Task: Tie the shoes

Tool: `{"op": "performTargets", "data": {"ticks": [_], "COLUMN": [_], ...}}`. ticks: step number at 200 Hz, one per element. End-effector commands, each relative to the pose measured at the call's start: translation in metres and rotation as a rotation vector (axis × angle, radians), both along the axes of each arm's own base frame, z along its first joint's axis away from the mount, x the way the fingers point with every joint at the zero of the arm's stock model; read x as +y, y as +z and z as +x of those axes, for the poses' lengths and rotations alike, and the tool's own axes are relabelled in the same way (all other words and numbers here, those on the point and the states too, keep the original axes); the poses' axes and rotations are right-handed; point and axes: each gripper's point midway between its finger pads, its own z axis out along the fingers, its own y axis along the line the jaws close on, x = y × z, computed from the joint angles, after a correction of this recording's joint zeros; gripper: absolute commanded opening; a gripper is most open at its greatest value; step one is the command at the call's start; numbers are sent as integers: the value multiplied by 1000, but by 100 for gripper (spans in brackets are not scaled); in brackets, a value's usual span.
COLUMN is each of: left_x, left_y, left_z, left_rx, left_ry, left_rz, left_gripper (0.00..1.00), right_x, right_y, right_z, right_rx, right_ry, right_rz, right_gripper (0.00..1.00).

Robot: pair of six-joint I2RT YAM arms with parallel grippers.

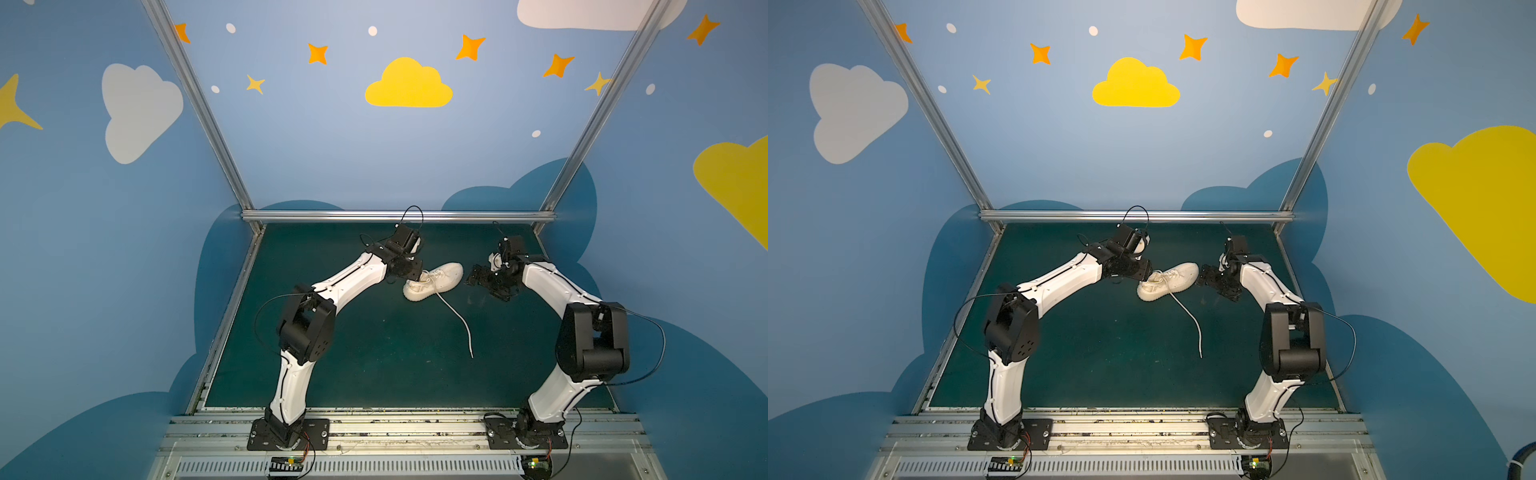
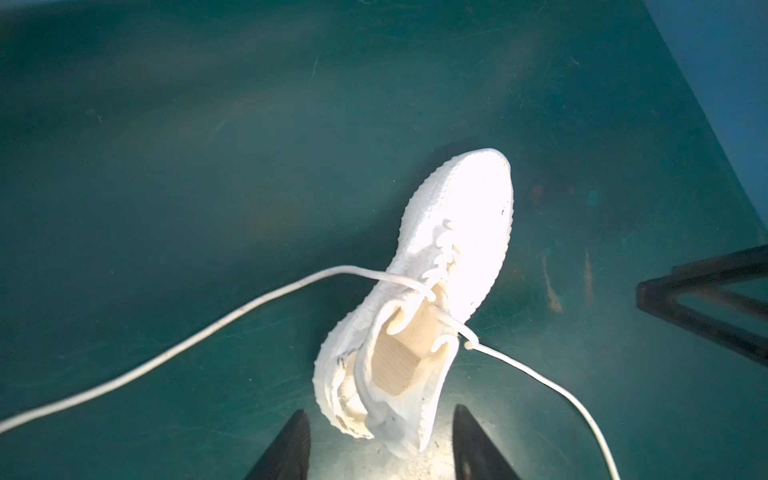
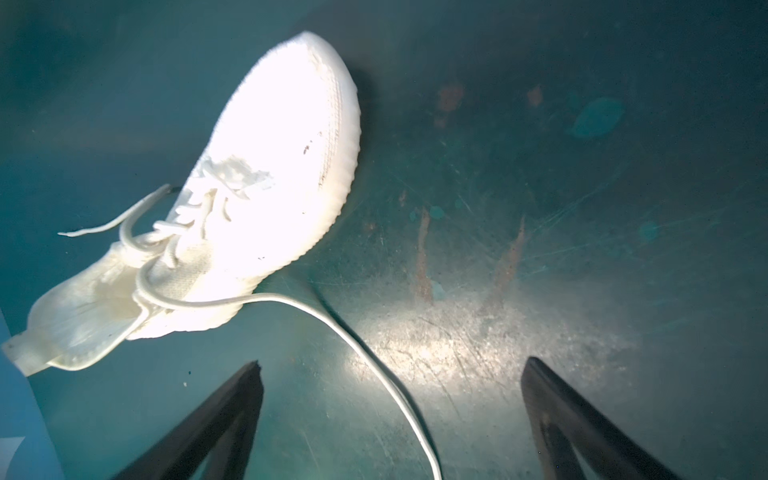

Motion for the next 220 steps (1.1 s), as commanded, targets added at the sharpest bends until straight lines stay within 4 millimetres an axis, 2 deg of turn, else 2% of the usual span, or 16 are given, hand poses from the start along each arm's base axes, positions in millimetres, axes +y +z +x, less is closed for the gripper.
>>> {"op": "performTargets", "data": {"ticks": [1, 56, 80, 102, 119, 174, 220], "left_x": [-1, -3, -6, -11, -13, -17, -16], "left_y": [-11, -21, -23, -17, -14, 14, 25], "left_z": [-8, -8, -5, -4, -5, -17, -28], "left_rx": [72, 111, 111, 109, 118, 104, 104], "left_ry": [12, 33, 45, 51, 53, 62, 73], "left_rz": [2, -1, -11, -51, -70, -144, -169], "left_gripper": [48, 40, 25, 12, 7, 6, 5], "right_x": [6, 18, 25, 32, 38, 66, 83], "right_y": [1, 0, -3, -6, -8, -5, -15], "right_z": [-7, 3, 7, 11, 14, 31, 46], "right_rx": [35, 26, 28, 31, 31, 54, 91], "right_ry": [10, 29, 35, 47, 58, 83, 73], "right_rz": [23, 71, 101, 130, 159, 315, 384], "right_gripper": [97, 97, 96, 96, 96, 95, 95]}}
